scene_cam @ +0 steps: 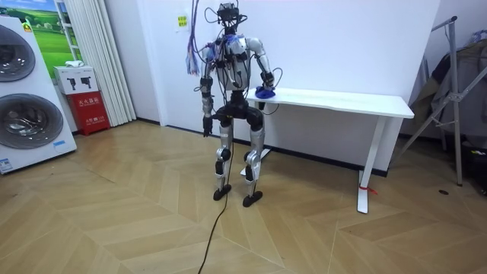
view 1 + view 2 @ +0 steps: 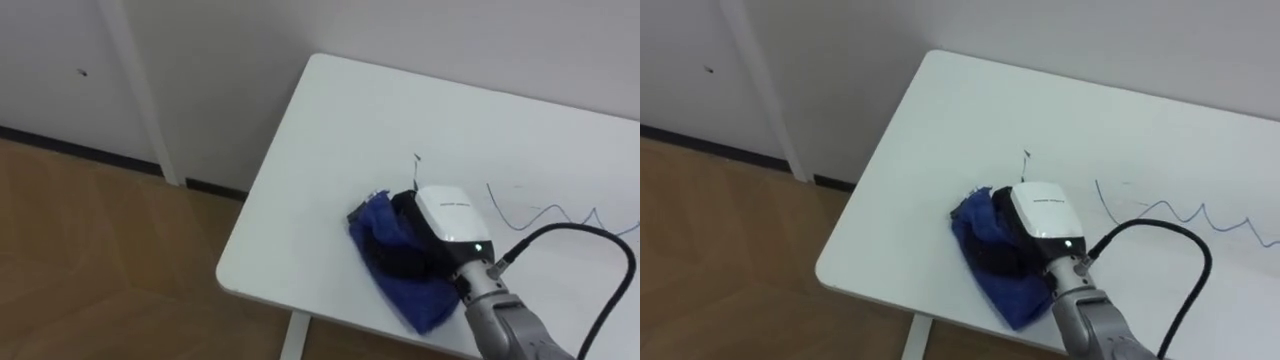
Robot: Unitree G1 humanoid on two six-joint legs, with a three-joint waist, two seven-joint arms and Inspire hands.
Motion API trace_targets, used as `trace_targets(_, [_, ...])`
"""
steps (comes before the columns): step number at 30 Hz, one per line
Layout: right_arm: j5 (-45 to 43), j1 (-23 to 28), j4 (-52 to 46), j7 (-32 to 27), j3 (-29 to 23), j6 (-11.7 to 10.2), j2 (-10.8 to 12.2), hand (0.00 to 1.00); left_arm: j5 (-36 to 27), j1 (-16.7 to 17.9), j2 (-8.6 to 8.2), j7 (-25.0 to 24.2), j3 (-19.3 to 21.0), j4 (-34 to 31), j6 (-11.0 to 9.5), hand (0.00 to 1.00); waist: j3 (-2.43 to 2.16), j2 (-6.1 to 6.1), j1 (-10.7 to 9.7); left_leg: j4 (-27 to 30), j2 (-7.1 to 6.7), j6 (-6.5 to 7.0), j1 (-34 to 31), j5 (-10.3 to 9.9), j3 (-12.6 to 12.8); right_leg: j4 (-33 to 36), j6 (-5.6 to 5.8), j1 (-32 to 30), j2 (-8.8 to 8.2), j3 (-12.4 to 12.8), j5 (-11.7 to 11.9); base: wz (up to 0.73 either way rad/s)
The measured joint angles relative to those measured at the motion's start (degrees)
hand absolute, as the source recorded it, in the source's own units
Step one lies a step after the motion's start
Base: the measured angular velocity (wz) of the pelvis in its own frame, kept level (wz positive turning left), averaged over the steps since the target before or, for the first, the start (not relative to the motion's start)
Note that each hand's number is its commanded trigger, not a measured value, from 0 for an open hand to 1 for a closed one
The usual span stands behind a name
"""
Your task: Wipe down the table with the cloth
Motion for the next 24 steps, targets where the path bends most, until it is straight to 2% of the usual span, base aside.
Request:
trace_targets(2, [1.6, -1.0, 0.1, 0.9, 0.0, 0.5, 0.4, 1.00, 0.0, -0.2, -0.08, 0.0, -0.1, -0.2, 0.3, 0.00, 0.02, 0.03, 0.4, 0.0, 0.01, 0.00, -0.3, 0.0, 0.3, 0.1, -0.08, -0.5, 0.03, 0.4, 0.0, -0.06])
trace_targets(5, [6.4, -5.4, 2.6, 1.7, -0.6, 0.6, 0.5, 1.00, 0.0, 0.6, -0.14, 0.0, -0.1, -0.3, 1.3, 0.00, 0.10, 0.13, 0.2, 0.1, -0.09, 0.05, -0.5, 0.0, 0.3, 0.3, -0.10, -0.7, -0.08, 0.6, 0.0, 0.00])
trace_targets(9, [10.7, -11.6, 11.1, 1.4, -4.6, 0.6, 0.4, 1.00, 0.0, 1.3, -0.17, -0.3, 0.6, -0.3, 1.8, 0.00, 0.07, -0.29, 0.2, 0.5, -0.13, 0.10, -0.8, 0.1, 0.1, 0.1, -0.07, -0.7, -0.21, 0.0, 0.0, 0.07])
trace_targets(11, [10.8, -13.8, 16.7, 1.3, -8.3, 1.6, -0.4, 1.00, 0.1, 1.5, -0.60, -0.5, 2.5, -0.4, 2.5, 0.00, -0.10, -0.70, 0.2, 0.8, -0.25, 0.10, -1.2, 0.1, -0.2, 0.0, 0.06, -0.6, -0.38, -0.4, 0.0, 0.16])
trace_targets(13, [10.8, -13.8, 18.2, 0.7, -11.1, 1.8, -1.7, 1.00, 0.0, 1.9, -0.60, -0.7, 4.2, -0.5, 2.6, 0.00, 0.03, -0.50, -0.1, 0.9, -0.32, 0.12, -1.3, 0.1, -0.3, 0.0, 0.09, -0.6, -0.45, -0.6, -0.1, 0.10])
trace_targets(15, [11.3, -13.7, 21.3, 0.2, -13.1, 1.8, -3.9, 1.00, 0.0, 2.2, 0.11, -0.9, 5.1, -1.0, 2.6, 0.00, 0.12, -0.34, -0.9, 1.0, -0.27, 0.12, -1.0, 0.1, -0.1, -0.2, 0.21, -0.3, -0.48, -0.6, -0.1, 0.05])
trace_targets(17, [12.0, -13.5, 23.0, 0.1, -14.9, 1.8, -4.8, 1.00, 0.0, 2.8, 0.11, -1.4, 6.4, -1.5, 2.6, 0.00, 0.15, -0.30, -1.8, 0.9, -0.24, 0.12, -0.9, 0.1, 0.0, -0.2, 0.25, -0.3, -0.47, -0.6, -0.2, -0.02])
trace_targets(18, [12.2, -13.4, 23.2, 0.0, -15.5, 1.8, -5.0, 1.00, 0.0, 3.1, 0.12, -1.5, 6.5, -1.5, 2.6, 0.00, 0.19, -0.25, -2.1, 0.9, -0.23, 0.12, -0.9, 0.1, 0.1, -0.3, 0.25, -0.4, -0.46, -0.5, -0.2, -0.03])
trace_targets(21, [12.3, -13.1, 26.7, -1.0, -18.0, 1.3, -5.6, 1.00, 0.0, 3.0, 0.14, -1.7, 6.4, -2.3, 2.5, 0.00, 0.07, -0.48, -4.6, 0.9, -0.18, 0.12, -1.0, 0.1, 0.3, -0.2, 0.28, -0.1, -0.47, -1.0, -0.2, 0.03])
trace_targets(24, [12.3, -10.8, 27.1, -2.1, -20.1, 0.7, -5.7, 1.00, -0.1, 2.8, 0.13, -1.6, 6.5, -3.5, 1.9, 0.00, -0.21, -0.87, -4.9, 0.9, -0.18, 0.12, -0.7, 0.1, 0.6, -0.2, 0.29, 0.0, -0.45, -0.6, -0.2, -0.05])
